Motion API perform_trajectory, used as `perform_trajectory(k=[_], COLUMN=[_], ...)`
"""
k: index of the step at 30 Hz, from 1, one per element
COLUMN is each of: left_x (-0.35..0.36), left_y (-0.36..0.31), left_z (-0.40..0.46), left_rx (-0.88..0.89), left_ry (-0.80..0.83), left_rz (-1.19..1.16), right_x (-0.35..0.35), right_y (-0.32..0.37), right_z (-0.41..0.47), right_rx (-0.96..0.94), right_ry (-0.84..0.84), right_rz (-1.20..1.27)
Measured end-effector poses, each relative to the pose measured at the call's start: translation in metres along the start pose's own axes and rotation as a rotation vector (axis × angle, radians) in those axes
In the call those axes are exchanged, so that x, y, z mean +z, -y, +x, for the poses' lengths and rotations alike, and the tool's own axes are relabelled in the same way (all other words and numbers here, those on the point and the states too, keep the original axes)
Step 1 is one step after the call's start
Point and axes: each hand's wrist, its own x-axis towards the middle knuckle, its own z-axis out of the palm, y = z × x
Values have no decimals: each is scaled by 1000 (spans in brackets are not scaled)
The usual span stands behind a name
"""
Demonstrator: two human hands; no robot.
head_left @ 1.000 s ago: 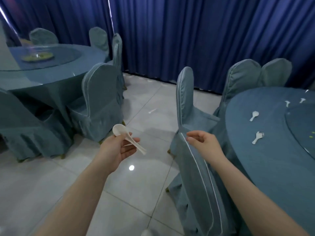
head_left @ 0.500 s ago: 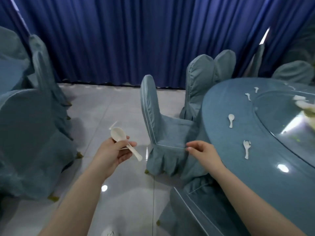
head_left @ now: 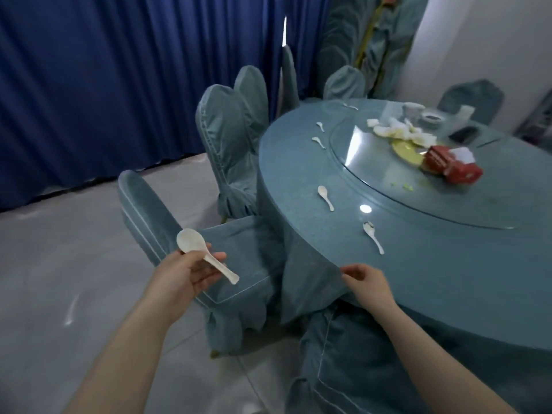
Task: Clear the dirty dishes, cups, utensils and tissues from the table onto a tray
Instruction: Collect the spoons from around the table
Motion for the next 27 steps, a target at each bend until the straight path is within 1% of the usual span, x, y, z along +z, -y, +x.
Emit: perform_trajectory(k=[4, 10, 14, 17, 21, 24, 27], left_x=[5, 39, 65, 79, 93, 98, 101], left_y=[-12, -36, -52, -58, -58, -62, -66], left_z=[65, 168, 221, 251, 276, 294, 309], left_rx=[-54, -103, -139, -167, -235, -254, -261], left_ry=[59, 102, 130, 134, 179, 199, 214], left_rz=[71, 130, 167, 174, 198, 219, 225], right_x=[-2, -3, 1, 6, 21, 35, 50], right_y=[-16, -39, -50, -54, -63, -57, -39], right_z=[44, 142, 182, 196, 194, 196, 210], right_rx=[107, 204, 318, 392, 337, 290, 241], right_ry=[-114, -203, -158, -157, -253, -261, -283], right_rz=[-79, -359, -499, -569, -506, -499, -409])
